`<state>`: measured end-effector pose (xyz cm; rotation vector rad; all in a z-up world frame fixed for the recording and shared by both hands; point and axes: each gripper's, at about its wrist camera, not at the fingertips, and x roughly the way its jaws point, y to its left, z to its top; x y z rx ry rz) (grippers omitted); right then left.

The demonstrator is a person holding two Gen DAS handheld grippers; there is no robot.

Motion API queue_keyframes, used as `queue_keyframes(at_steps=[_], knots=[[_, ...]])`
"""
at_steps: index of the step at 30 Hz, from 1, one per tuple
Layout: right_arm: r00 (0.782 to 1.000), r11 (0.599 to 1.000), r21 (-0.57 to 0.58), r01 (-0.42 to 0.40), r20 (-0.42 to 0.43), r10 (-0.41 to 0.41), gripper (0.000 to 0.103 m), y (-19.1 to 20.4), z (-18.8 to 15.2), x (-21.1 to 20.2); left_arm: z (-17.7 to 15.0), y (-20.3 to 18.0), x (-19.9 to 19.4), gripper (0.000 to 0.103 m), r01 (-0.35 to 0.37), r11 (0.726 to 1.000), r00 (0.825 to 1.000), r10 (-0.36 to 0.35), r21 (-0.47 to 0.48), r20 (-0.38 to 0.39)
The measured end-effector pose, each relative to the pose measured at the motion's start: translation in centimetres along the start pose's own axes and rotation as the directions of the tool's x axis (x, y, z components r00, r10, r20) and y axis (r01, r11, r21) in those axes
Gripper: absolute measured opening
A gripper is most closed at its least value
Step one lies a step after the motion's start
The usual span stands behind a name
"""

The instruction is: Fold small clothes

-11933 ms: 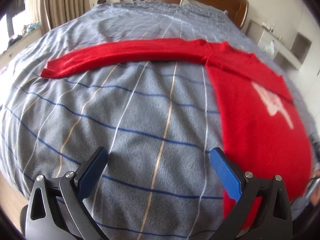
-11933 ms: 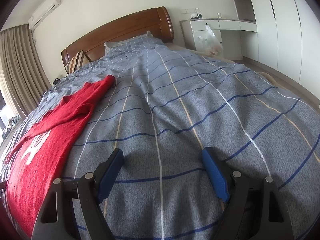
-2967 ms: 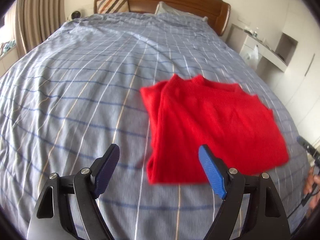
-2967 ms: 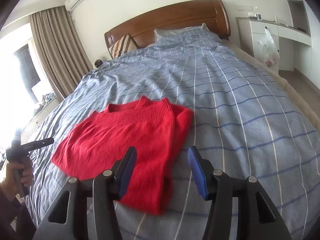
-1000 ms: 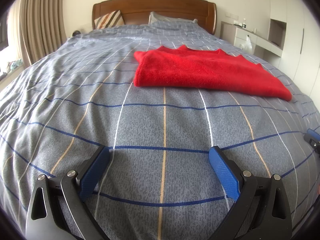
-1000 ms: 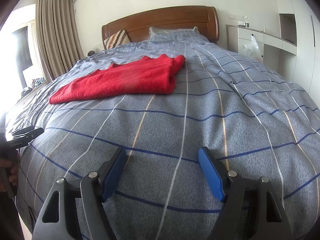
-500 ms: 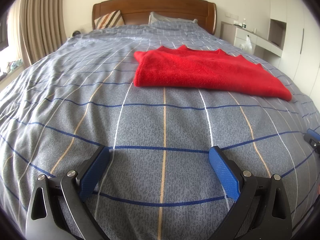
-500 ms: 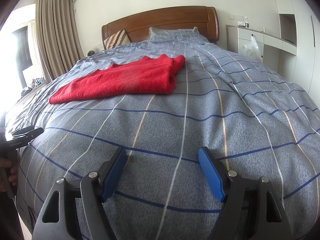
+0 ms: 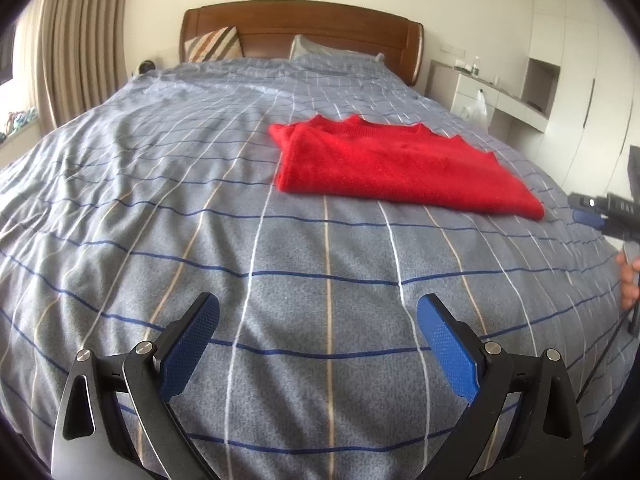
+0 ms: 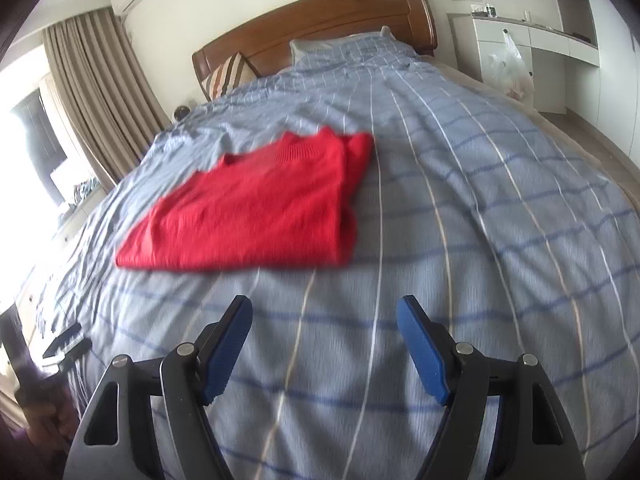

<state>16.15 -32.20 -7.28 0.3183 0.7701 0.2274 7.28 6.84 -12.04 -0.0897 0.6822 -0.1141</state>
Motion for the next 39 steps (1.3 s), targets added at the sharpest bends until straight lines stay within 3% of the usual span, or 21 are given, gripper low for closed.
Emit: queue_keyframes(at_steps=[3,8,10,11,12,15,20,24,29,32,33,34,35,37,38,39], knots=[[0.997,0.994,0.091,-0.055,-0.057,0.060,0.074,-1.0,4.0,3.8,0.2,1.1,0.8,0.100,-0.029,0.999,1.000,0.029,-0.029,-0.010],[0.984,0.971,0.227,-0.081,-0.137,0.114,0.070,-2.2,5.7,11.1,0.0,2.4,1.2,0.100,-0.060,0.996,0.998,0.058,-0.063,-0.024],[0.969,0.954,0.279,-0.111,-0.185,0.166,0.056,-2.2,5.3,13.8,0.1,2.7,1.2,0.100,-0.069,0.996,0.997,0.067,-0.065,-0.025],[0.967,0.957,0.279,-0.078,-0.213,0.141,0.034,-2.0,5.1,14.6,0.2,2.9,1.3,0.100,-0.074,0.995,0.997,0.073,-0.067,-0.027],[0.969,0.959,0.279,-0.058,-0.216,0.122,0.019,-1.8,5.1,14.8,0.2,3.1,1.4,0.100,-0.080,0.994,0.996,0.079,-0.072,-0.029],[0.978,0.971,0.239,-0.018,-0.196,0.067,0.014,0.4,6.9,13.4,0.6,4.3,1.4,0.100,-0.092,0.990,0.996,0.089,-0.105,-0.030],[0.979,0.989,0.103,-0.103,-0.166,0.119,0.013,8.9,11.2,11.3,1.4,7.2,0.8,0.099,-0.117,0.973,0.993,0.116,-0.199,-0.012],[0.961,0.984,-0.033,-0.175,-0.223,0.164,0.013,18.5,13.1,14.0,1.4,9.7,0.5,0.100,-0.146,0.948,0.989,0.150,-0.282,-0.008],[0.935,0.962,-0.200,-0.187,-0.338,0.112,0.013,27.8,9.9,19.7,1.2,11.8,0.5,0.099,-0.151,0.922,0.988,0.153,-0.357,-0.023],[0.920,0.958,-0.214,-0.188,-0.381,0.096,0.018,29.6,6.9,22.4,1.4,11.8,0.7,0.099,-0.161,0.924,0.986,0.163,-0.346,-0.024],[0.901,0.957,-0.189,-0.221,-0.414,0.126,0.023,30.0,6.1,23.3,1.4,11.7,0.8,0.099,-0.166,0.926,0.986,0.167,-0.341,-0.026],[0.866,0.952,-0.140,-0.271,-0.468,0.177,0.031,30.2,5.4,23.9,1.3,11.7,0.8,0.099,-0.169,0.926,0.985,0.170,-0.336,-0.028],[0.832,0.944,-0.081,-0.319,-0.500,0.238,0.048,30.1,4.9,23.9,1.3,11.7,0.8,0.099,-0.171,0.927,0.985,0.171,-0.335,-0.029],[0.780,0.901,0.017,-0.433,-0.493,0.385,0.054,29.6,4.8,22.5,1.4,12.0,0.8,0.099,-0.165,0.925,0.986,0.165,-0.343,-0.028],[0.769,0.882,0.036,-0.470,-0.472,0.430,0.054,29.2,5.2,21.5,1.4,12.1,0.7,0.099,-0.159,0.922,0.987,0.159,-0.353,-0.027],[0.780,0.875,0.029,-0.483,-0.439,0.445,0.054,28.6,6.0,20.3,1.4,12.3,0.7,0.099,-0.152,0.919,0.988,0.153,-0.364,-0.027]])
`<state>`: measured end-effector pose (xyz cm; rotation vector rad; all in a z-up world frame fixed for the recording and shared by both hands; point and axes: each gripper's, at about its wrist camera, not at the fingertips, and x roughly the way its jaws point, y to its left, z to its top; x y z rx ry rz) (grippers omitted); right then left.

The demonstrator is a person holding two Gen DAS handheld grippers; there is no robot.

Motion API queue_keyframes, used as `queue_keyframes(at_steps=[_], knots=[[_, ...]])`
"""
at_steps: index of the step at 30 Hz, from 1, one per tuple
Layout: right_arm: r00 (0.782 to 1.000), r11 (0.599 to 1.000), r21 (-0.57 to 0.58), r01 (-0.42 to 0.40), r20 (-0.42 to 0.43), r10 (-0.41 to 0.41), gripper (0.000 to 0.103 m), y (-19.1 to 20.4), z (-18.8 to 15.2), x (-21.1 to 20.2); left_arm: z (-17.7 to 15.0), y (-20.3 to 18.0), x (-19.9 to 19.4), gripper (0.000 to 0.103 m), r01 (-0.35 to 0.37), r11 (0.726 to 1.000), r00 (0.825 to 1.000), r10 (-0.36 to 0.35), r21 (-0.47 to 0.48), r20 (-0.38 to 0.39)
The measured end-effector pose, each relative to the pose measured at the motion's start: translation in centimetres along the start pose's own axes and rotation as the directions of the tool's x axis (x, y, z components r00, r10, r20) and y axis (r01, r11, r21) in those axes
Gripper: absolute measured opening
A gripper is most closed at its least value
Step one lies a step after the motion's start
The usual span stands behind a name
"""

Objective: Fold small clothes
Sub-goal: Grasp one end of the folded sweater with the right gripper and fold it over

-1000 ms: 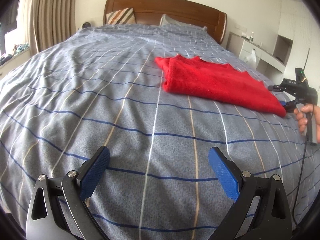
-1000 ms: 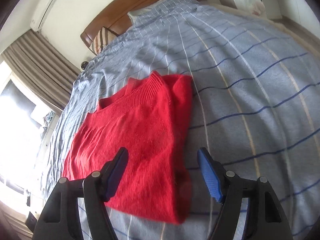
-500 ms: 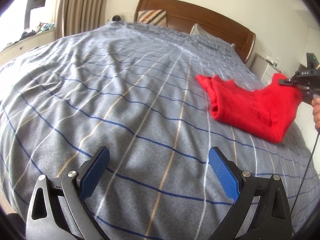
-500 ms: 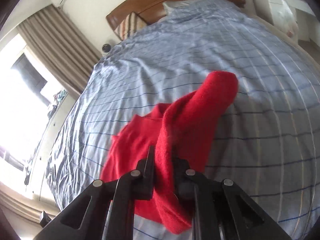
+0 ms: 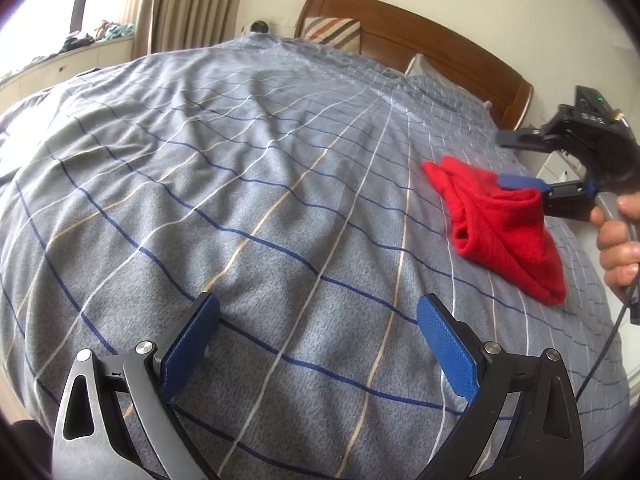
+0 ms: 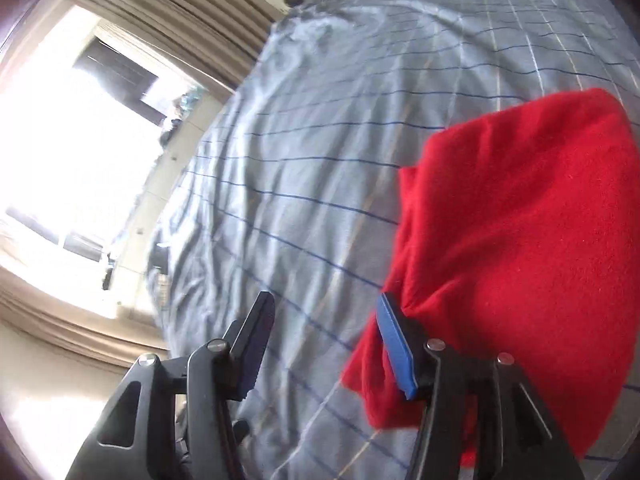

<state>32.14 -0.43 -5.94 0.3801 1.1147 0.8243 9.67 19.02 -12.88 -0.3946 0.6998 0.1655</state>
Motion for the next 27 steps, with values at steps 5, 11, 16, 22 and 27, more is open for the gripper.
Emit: queue_keyframes(at_steps=[5,11,16,22,27], knots=[[0.947,0.945,-0.101,0.311,0.116,-0.299,0.053,-1.1,0.6,-4.0,0.2,0.3,0.2,0.099,0.015,0.999,1.000,-0.015,-0.030,-0.006],[0.936,0.898,-0.290,0.330,-0.018,-0.350,0.016,-0.9,-4.2,3.0,-0.4,-0.2,0.1,0.099,-0.008,1.000,1.000,0.008,0.009,0.000],[0.925,0.825,-0.443,0.349,0.022,-0.380,0.015,2.3,-7.8,5.1,-0.6,-0.6,0.1,0.099,-0.021,0.999,1.000,0.021,0.031,-0.001],[0.926,0.857,-0.352,0.377,0.155,-0.344,0.016,1.2,-7.4,-5.0,-0.5,-0.5,0.1,0.099,-0.008,1.000,1.000,0.008,0.022,-0.007],[0.893,0.858,-0.253,0.447,0.080,-0.442,0.016,-4.0,-9.8,-4.7,-0.9,-1.2,0.5,0.099,-0.020,0.999,1.000,0.021,0.047,-0.012]])
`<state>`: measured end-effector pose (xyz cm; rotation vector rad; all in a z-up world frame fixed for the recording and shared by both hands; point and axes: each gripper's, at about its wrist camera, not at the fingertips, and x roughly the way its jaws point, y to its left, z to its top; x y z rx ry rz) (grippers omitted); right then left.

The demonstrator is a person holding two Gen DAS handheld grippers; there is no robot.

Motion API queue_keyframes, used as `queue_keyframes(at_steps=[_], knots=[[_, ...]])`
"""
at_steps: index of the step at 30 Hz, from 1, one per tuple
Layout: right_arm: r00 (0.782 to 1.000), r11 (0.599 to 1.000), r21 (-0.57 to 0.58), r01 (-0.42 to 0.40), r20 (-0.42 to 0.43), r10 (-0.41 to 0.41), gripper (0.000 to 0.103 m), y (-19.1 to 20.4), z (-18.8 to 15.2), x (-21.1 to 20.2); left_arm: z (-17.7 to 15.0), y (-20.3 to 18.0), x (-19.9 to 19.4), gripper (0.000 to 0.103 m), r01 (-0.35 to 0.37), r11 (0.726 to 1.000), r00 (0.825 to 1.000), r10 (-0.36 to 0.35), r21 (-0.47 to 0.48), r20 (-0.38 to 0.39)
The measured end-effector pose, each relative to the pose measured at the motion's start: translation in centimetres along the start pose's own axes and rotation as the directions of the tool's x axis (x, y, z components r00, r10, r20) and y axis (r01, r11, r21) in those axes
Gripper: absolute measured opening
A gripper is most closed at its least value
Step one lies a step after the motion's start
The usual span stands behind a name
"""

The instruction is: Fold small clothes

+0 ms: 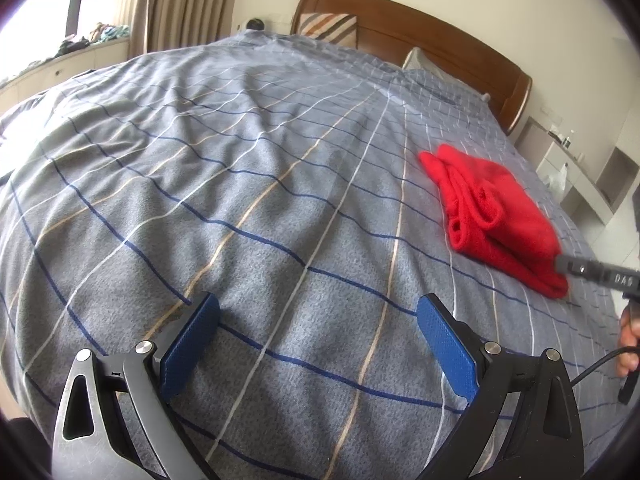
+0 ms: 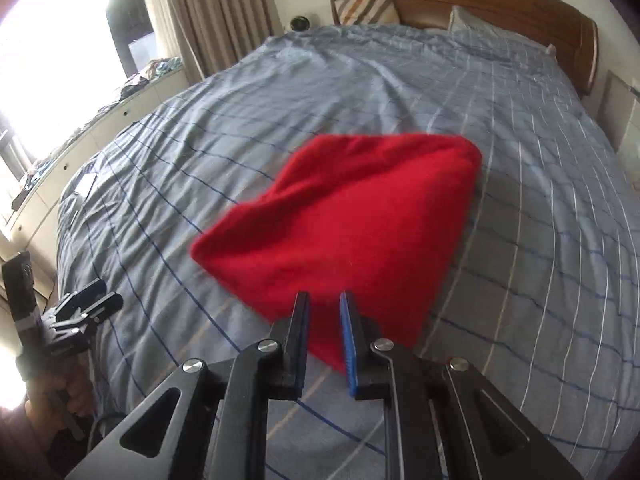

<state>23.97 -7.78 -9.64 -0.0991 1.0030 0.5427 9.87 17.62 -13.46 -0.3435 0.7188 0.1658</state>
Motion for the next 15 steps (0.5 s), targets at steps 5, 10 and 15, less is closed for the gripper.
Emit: queue_keyframes(at_steps=[5,10,15], knots=[[0.997,0.995,0.066,-0.069,0.020,0.068,0.016,0.0,-2.7,0.2,0.0,-1.1,-1.1,0.099,0.037,0.998,0.999,-0.036,0.050,-0.021],[0.984,0.978,0.177,-0.109,0.162,0.080,0.066,-3.5,-1.8,-3.6,6.0,-5.0,-0.3,0.101,0.252,0.966,0.967,-0.248,0.066,-0.065],[0.953,0.874,0.413,-0.255,0.261,0.155,0.074,-10.4,1.9,-2.9,12.1,-10.4,8.1,0.101,0.386,0.922,0.894,-0.370,0.015,-0.250]])
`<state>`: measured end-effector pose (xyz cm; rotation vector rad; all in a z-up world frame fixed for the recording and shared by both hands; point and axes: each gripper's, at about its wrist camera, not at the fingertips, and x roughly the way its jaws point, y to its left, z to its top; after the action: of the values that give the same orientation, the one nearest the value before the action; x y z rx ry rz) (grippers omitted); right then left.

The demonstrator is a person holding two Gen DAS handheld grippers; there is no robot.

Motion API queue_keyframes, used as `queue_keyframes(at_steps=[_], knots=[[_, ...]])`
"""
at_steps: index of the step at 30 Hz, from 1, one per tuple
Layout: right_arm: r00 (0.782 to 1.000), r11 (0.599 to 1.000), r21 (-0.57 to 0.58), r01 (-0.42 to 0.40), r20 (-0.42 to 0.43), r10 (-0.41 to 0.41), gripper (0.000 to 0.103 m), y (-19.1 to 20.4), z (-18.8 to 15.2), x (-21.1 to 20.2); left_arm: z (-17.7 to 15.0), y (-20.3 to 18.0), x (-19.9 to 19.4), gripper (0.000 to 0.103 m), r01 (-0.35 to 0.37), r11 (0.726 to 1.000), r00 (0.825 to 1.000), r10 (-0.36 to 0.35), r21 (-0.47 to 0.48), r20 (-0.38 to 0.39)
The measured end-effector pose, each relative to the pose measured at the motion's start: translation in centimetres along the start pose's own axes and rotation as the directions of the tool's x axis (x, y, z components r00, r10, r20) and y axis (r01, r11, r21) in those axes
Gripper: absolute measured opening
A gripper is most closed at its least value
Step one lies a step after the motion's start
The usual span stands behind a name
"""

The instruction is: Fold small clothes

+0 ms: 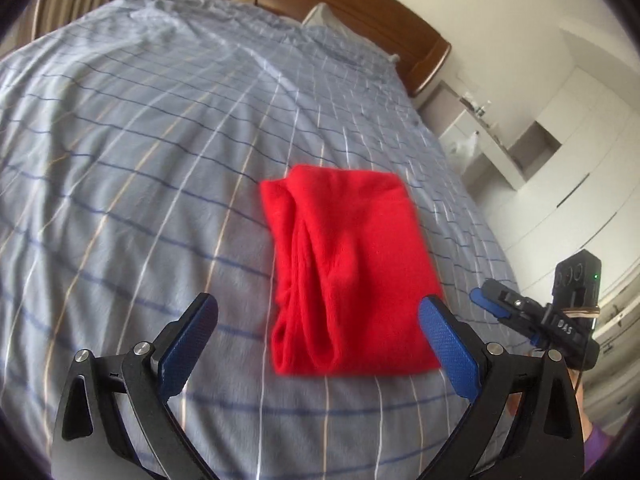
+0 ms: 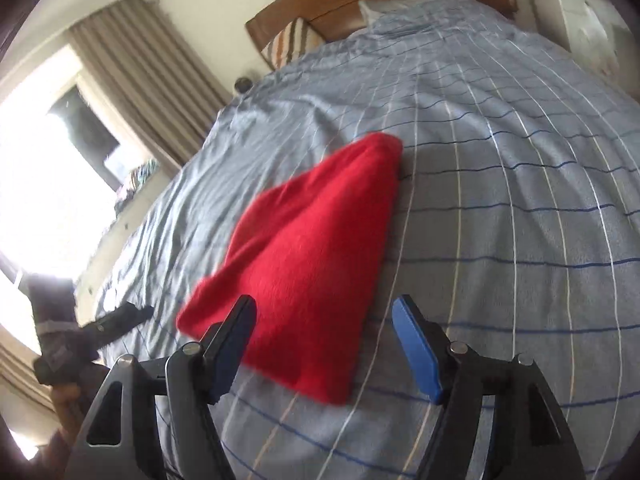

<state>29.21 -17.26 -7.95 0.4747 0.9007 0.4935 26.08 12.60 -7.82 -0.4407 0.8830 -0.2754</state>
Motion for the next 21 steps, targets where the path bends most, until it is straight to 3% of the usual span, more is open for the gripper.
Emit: queue_keyframes(at_steps=[3,7,9,11,12,13,14,15,18,21], knots=[[0.998,0.995,0.094,-0.042,-0.036,0.046,0.074,-1.7,2.1,3.3,2.2,0.8,4.5,0.100,-0.061,0.998,0.994,0.059,-0.023,-0.088],[0.984,0.972,0.194,-0.136,-0.089,0.155,0.074,-3.0,2.5,8.3,2.8,2.1,7.9,0.100,-0.014,0.997,0.985,-0.001,-0.080,-0.174],[0.983,0.969,0.205,-0.135,-0.097,0.157,0.074,-3.0,2.3,10.2,2.8,1.8,8.7,0.100,-0.039,0.998,0.982,0.029,-0.049,-0.189],[0.989,0.992,0.100,-0.079,-0.114,0.090,0.068,-1.2,2.5,11.2,2.6,0.8,9.0,0.098,-0.053,0.999,0.982,0.052,-0.002,-0.181],[0.992,1.000,0.004,-0.014,-0.123,0.014,0.050,0.2,2.4,11.5,2.4,0.2,9.3,0.093,-0.063,0.998,0.981,0.068,0.029,-0.183],[0.992,0.993,-0.105,0.058,-0.109,-0.070,0.042,1.8,2.2,11.6,2.0,-0.6,9.6,0.059,-0.074,0.995,0.979,0.086,0.072,-0.187],[0.987,0.970,-0.211,0.122,-0.075,-0.141,0.037,3.4,2.0,11.6,1.9,-1.1,9.9,0.037,-0.051,0.994,0.977,0.070,0.099,-0.199],[0.980,0.936,-0.307,0.174,-0.038,-0.195,0.033,5.1,1.5,11.5,1.8,-1.4,9.9,0.022,-0.041,0.994,0.978,0.061,0.103,-0.200],[0.963,0.852,-0.453,0.263,0.064,-0.263,0.030,8.5,0.9,10.6,1.7,-2.3,8.4,0.018,-0.080,0.989,0.985,0.097,0.128,-0.140],[0.962,0.832,-0.483,0.273,0.141,-0.234,0.030,10.4,1.7,8.5,2.7,-3.5,5.7,0.018,-0.065,0.987,0.995,0.076,0.149,-0.072]])
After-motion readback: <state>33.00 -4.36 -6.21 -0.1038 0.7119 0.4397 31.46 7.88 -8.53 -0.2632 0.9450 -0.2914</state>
